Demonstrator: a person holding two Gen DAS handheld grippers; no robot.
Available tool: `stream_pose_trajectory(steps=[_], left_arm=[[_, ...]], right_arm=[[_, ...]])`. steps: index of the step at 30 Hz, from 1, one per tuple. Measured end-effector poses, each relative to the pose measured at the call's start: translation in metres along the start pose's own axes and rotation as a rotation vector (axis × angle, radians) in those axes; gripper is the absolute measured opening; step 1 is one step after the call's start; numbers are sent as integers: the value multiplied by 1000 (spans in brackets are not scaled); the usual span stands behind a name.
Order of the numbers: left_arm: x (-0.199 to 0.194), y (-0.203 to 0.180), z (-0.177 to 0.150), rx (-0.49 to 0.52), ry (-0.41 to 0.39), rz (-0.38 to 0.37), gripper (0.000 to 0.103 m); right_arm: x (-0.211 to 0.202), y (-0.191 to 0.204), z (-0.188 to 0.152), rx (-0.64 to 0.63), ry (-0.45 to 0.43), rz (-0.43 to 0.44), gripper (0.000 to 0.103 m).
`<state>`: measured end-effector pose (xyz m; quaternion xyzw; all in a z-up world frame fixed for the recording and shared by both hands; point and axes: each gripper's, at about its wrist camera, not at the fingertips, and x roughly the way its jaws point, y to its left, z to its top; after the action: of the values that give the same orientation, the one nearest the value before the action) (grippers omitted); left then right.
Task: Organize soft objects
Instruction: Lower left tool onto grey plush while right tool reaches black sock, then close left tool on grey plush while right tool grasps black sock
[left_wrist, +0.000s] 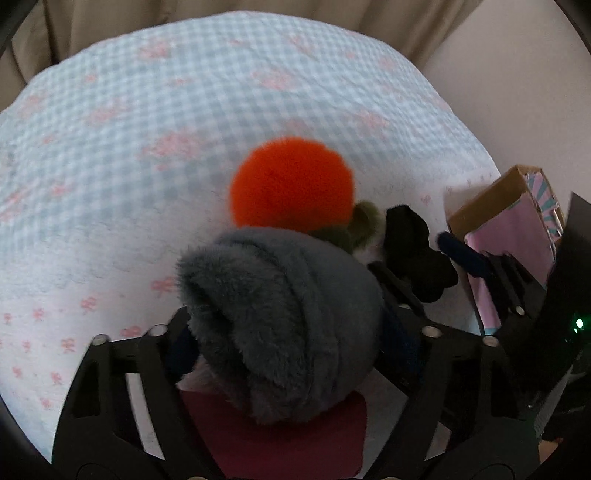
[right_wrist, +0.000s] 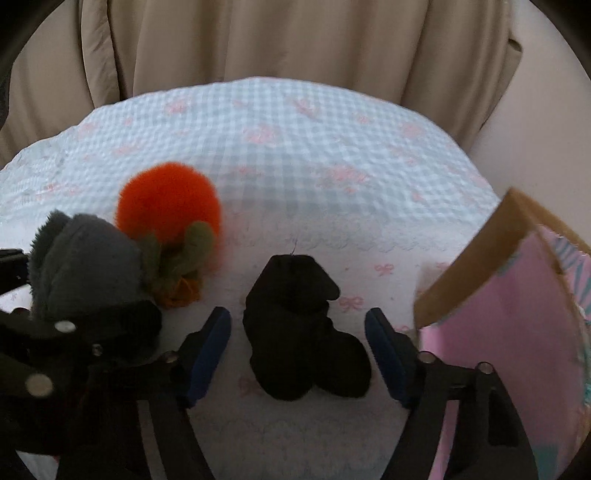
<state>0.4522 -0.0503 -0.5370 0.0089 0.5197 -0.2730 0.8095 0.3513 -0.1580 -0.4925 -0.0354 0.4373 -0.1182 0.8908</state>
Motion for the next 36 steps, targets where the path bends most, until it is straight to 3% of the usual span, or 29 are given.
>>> stream_pose_trajectory(steps=[3, 7, 12, 24, 36], left_arm=[[-1, -5, -3, 12, -3, 9, 68], [-4, -3, -4, 2, 0, -5, 54], [-12, 2, -6, 0, 1, -13, 44], [-66, 11, -6, -49, -42, -24, 42], [-218, -28, 3, -35, -111, -14, 42]], right_arm=[[2, 0, 1, -4, 14, 14, 61], [2, 4, 1, -18, 30, 33, 37], [-2, 11, 3, -29, 40, 26, 25], [-41, 9, 10, 32, 23, 36, 24], [-200, -17, 44, 123, -45, 60, 24]])
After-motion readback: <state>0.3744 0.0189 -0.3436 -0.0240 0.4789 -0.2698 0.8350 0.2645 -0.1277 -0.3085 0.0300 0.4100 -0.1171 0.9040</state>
